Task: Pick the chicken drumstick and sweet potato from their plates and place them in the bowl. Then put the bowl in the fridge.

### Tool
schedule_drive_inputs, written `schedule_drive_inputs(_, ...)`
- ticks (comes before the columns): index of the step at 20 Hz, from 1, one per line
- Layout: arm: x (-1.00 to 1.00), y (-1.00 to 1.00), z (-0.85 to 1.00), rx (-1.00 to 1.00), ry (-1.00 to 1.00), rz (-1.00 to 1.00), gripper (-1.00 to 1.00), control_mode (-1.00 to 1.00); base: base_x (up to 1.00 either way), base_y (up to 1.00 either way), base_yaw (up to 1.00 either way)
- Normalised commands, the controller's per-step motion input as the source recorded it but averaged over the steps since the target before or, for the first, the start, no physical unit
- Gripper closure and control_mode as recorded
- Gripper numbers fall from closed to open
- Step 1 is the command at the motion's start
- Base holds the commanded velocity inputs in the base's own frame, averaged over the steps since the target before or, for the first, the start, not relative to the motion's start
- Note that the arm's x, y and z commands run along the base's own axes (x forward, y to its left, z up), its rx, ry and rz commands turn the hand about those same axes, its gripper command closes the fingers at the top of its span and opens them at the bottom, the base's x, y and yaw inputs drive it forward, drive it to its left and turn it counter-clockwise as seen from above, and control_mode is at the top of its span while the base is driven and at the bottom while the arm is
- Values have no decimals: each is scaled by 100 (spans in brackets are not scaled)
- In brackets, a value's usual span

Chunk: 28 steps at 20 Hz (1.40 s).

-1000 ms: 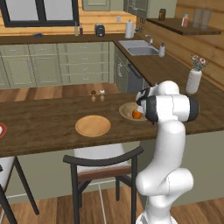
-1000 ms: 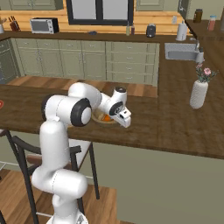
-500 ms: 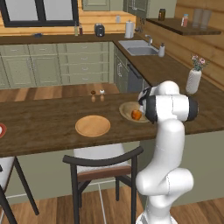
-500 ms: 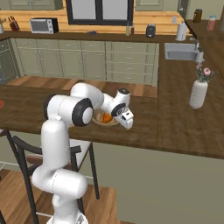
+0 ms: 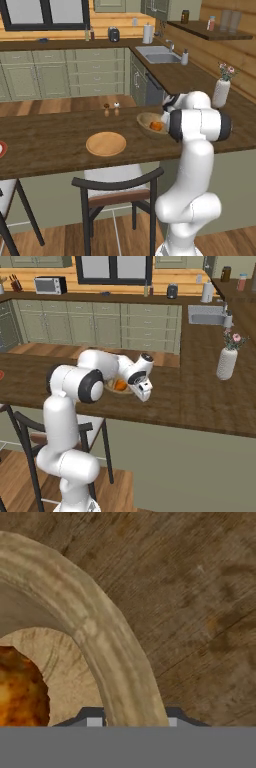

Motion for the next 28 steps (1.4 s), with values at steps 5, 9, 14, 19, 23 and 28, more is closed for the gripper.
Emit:
schedule_drive_inputs(5,-97,32,78,0,-7,0,100,-100,0,0,0)
schedule_drive_inputs(9,-100,64,65,-13,-4,-4,100,-100,0,0,0)
schedule_drive_inputs(14,-100,61,43,-13,0,-23,100,-100,0,0,0)
schedule_drive_inputs(19,-100,35,22,-4,-1,-39,100,-100,0,0,0)
schedule_drive_inputs(23,-73,4,5,-4,0,-53,100,-100,0,0,0)
schedule_drive_inputs(28,-88,11,2,0,-10,-48,100,-100,0,0,0)
